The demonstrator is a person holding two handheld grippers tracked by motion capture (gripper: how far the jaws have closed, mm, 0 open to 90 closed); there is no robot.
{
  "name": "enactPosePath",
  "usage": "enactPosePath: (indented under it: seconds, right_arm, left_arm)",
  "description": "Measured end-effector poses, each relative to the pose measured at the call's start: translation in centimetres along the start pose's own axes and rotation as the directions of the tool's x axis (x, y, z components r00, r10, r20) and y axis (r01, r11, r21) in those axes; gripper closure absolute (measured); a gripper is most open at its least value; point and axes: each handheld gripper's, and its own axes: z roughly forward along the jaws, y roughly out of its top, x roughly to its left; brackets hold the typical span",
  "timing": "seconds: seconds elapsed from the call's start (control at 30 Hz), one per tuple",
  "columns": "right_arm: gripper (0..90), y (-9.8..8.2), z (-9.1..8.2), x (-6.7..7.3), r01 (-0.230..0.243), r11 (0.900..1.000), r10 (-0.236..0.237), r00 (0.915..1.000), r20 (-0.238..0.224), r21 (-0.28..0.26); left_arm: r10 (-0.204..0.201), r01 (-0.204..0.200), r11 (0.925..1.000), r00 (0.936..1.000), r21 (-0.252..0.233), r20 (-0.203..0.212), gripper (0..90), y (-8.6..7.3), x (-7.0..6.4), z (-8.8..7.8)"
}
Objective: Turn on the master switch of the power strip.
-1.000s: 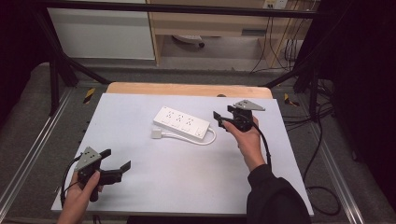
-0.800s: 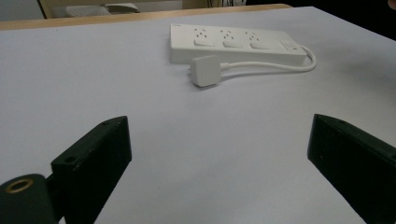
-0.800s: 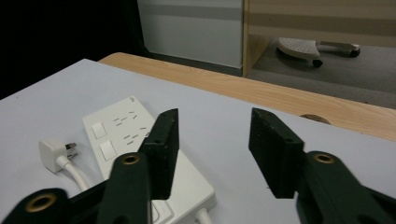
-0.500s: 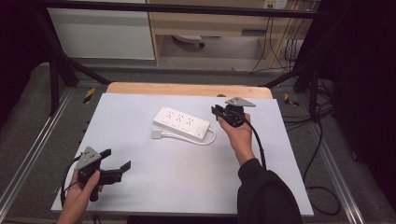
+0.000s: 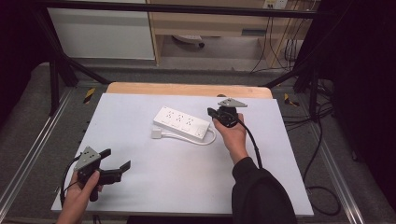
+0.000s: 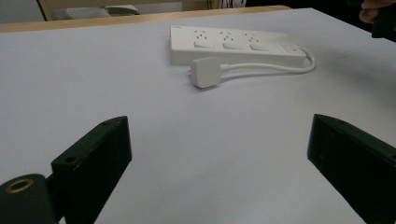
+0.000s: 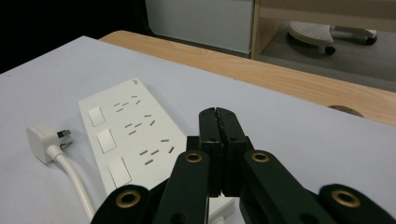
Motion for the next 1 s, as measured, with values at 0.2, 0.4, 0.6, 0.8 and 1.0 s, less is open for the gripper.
enactPosePath:
  seconds: [0.2,0.4,0.6,0.8,1.0]
  right_arm:
    - [90.0,-0.5,0.8,0.3,-0.004,1.000,0.004,1.0000,-0.006,0.029]
    - [90.0,-0.9,1.4,0.6,0.004,0.998,-0.004,1.0000,-0.006,0.064]
    - [90.0,-1.3,1.8,1.0,0.013,0.996,-0.012,0.9999,-0.012,0.090]
    - [90.0,-1.7,2.2,1.3,0.016,0.994,-0.014,0.9997,-0.018,0.112]
    - [90.0,-2.0,2.5,1.5,0.026,0.991,-0.024,0.9994,-0.024,0.132]
  left_arm:
    - [0.002,-0.002,1.0000,1.0000,0.000,0.001,6.3,0.0,0.0,0.0]
    - [0.002,-0.002,1.0000,1.0000,-0.002,0.000,6.4,0.0,0.1,0.0]
    - [0.005,-0.005,1.0000,1.0000,-0.002,-0.001,6.4,0.0,0.1,0.0]
    - [0.006,-0.006,1.0000,1.0000,0.000,-0.002,6.4,0.0,0.0,0.0]
    - [0.007,-0.007,1.0000,1.0000,0.001,-0.001,6.4,0.0,0.1,0.0]
